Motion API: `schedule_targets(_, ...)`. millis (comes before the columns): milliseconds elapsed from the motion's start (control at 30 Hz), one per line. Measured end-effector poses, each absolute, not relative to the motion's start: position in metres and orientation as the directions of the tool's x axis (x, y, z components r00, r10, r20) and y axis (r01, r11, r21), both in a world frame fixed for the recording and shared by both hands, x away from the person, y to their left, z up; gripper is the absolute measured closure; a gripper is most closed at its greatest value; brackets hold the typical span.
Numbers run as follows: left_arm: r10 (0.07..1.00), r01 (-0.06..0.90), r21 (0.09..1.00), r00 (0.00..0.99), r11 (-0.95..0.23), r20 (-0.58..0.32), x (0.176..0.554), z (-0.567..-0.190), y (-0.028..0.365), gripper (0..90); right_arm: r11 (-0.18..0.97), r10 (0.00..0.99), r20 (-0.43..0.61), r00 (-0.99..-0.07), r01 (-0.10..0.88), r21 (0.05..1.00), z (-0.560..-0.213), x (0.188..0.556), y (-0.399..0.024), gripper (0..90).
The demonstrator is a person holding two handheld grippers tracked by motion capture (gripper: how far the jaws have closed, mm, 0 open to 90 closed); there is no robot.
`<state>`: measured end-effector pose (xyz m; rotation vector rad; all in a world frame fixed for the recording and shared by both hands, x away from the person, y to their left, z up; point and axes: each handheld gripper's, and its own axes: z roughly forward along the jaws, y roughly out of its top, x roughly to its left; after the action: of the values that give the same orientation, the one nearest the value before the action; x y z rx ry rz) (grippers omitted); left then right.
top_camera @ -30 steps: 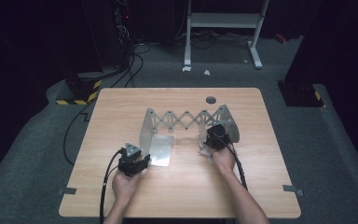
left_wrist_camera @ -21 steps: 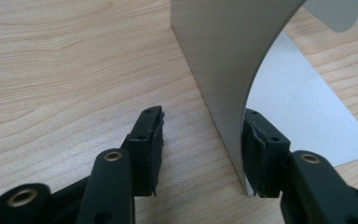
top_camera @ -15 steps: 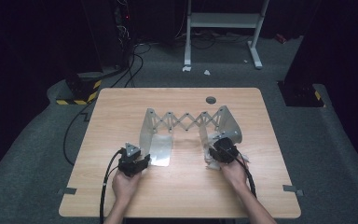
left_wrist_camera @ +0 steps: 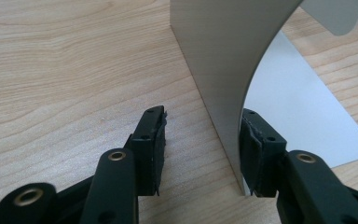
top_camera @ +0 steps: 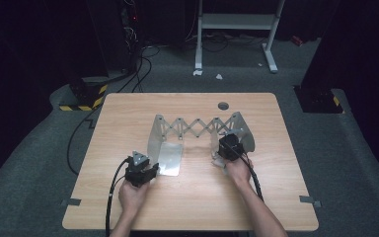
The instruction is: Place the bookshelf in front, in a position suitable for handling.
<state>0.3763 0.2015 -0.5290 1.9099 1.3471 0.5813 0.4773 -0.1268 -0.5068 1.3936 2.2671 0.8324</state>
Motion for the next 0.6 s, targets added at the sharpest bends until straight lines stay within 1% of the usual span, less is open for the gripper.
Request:
schedule_targets(67, 0.935, 0.611, 0.766, 0.352, -0.198, -0.039, 0.376, -0.529, 0.201, 54.5, 0.329, 0.892, 0.029, -0.450, 0.692, 0.643, -0.508, 0.478, -0.129, 80.4)
schedule_targets(300, 0.938, 0.611, 0.767, 0.345, -0.193, -0.039, 0.376, -0.529, 0.201, 53.4, 0.410, 0.864, -0.026, -0.503, 0.673, 0.615, -0.505, 0.449, -0.140, 80.5)
schedule_targets(433, 0.938, 0.612, 0.767, 0.345, -0.193, -0.039, 0.376, -0.529, 0.201, 53.4, 0.437, 0.854, -0.048, -0.518, 0.664, 0.607, -0.504, 0.431, -0.147, 80.6)
schedule_targets(500, 0.938, 0.612, 0.767, 0.345, -0.193, -0.039, 0.376, -0.529, 0.201, 53.4, 0.435, 0.855, -0.048, -0.516, 0.665, 0.608, -0.504, 0.428, -0.149, 80.6)
schedule_targets(600, 0.938, 0.612, 0.767, 0.345, -0.193, -0.039, 0.376, -0.529, 0.201, 53.5, 0.419, 0.863, -0.046, -0.502, 0.663, 0.620, -0.504, 0.433, -0.146, 80.7)
